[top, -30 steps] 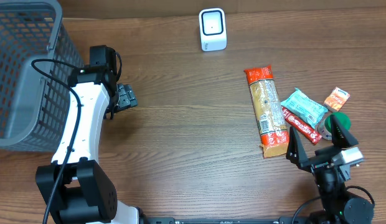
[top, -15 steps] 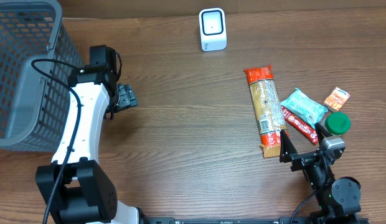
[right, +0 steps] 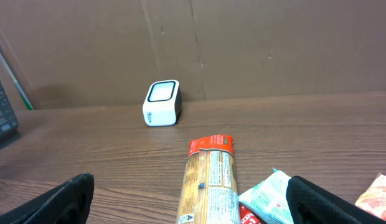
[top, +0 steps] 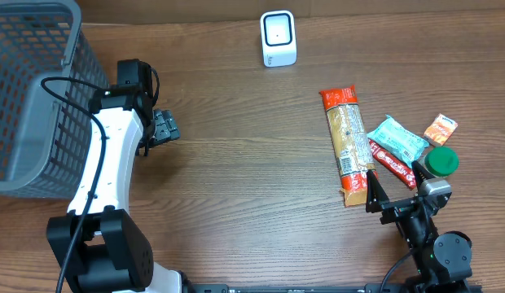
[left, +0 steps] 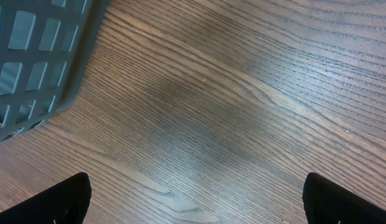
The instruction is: Scan the item barcode
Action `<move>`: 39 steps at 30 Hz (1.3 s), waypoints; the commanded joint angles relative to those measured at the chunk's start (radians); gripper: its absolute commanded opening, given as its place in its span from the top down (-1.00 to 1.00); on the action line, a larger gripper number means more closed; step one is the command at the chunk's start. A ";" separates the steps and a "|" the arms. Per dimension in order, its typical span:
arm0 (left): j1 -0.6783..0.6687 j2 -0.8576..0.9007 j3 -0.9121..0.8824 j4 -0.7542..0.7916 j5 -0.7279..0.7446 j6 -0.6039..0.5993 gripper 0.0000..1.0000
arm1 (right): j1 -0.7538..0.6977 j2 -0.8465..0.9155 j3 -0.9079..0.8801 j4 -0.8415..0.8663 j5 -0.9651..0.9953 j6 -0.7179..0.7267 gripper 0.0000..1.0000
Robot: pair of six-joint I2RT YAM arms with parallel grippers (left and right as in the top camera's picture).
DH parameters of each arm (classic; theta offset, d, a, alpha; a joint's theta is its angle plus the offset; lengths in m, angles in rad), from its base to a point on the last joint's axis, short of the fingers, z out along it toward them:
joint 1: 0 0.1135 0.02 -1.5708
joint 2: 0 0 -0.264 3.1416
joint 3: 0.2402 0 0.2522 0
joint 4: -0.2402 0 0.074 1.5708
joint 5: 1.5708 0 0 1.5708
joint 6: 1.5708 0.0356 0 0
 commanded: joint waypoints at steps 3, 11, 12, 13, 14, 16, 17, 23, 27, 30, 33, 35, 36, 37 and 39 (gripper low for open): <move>-0.007 -0.019 0.017 0.000 -0.006 0.011 -1.00 | -0.005 -0.010 -0.011 0.005 -0.001 0.007 -1.00; -0.007 -0.019 0.017 0.000 -0.006 0.011 -1.00 | -0.005 -0.010 -0.011 0.004 -0.001 0.007 -1.00; -0.007 -0.019 0.017 0.000 -0.006 0.011 -1.00 | -0.005 -0.010 -0.011 0.005 -0.001 0.007 -1.00; -0.007 -0.019 0.017 0.000 -0.006 0.011 -1.00 | -0.005 -0.010 -0.011 0.005 -0.001 0.007 -1.00; -0.007 -0.019 0.017 0.000 -0.006 0.011 -1.00 | -0.005 -0.010 -0.011 0.005 -0.001 0.007 -1.00; -0.007 -0.019 0.017 0.000 -0.006 0.011 -0.99 | -0.005 -0.010 -0.011 0.004 -0.001 0.007 -1.00; -0.007 -0.019 0.017 0.000 -0.006 0.011 -0.99 | -0.005 -0.010 -0.011 0.004 -0.001 0.007 -1.00; -0.007 -0.063 0.017 0.000 -0.006 0.011 -1.00 | -0.005 -0.010 -0.011 0.004 -0.001 0.007 -1.00; -0.006 -0.178 0.017 0.000 -0.006 0.011 -1.00 | -0.005 -0.010 -0.011 0.005 -0.001 0.007 -1.00; -0.006 -0.313 0.017 0.000 -0.006 0.011 -1.00 | -0.005 -0.010 -0.011 0.004 -0.001 0.007 -1.00; -0.006 -0.464 0.017 0.000 -0.006 0.011 -1.00 | -0.005 -0.010 -0.011 0.004 -0.001 0.007 -1.00; -0.006 -0.563 0.017 0.000 -0.006 0.011 -1.00 | -0.005 -0.010 -0.011 0.004 -0.001 0.007 -1.00; -0.006 -0.610 0.017 0.000 -0.006 0.011 -1.00 | -0.005 -0.010 -0.011 0.004 -0.001 0.007 -1.00; -0.006 -0.644 0.017 0.000 -0.006 0.011 -1.00 | -0.005 -0.010 -0.011 0.005 -0.001 0.007 -1.00; -0.006 -0.709 0.017 0.000 -0.019 0.011 -1.00 | -0.005 -0.010 -0.011 0.005 -0.001 0.007 -1.00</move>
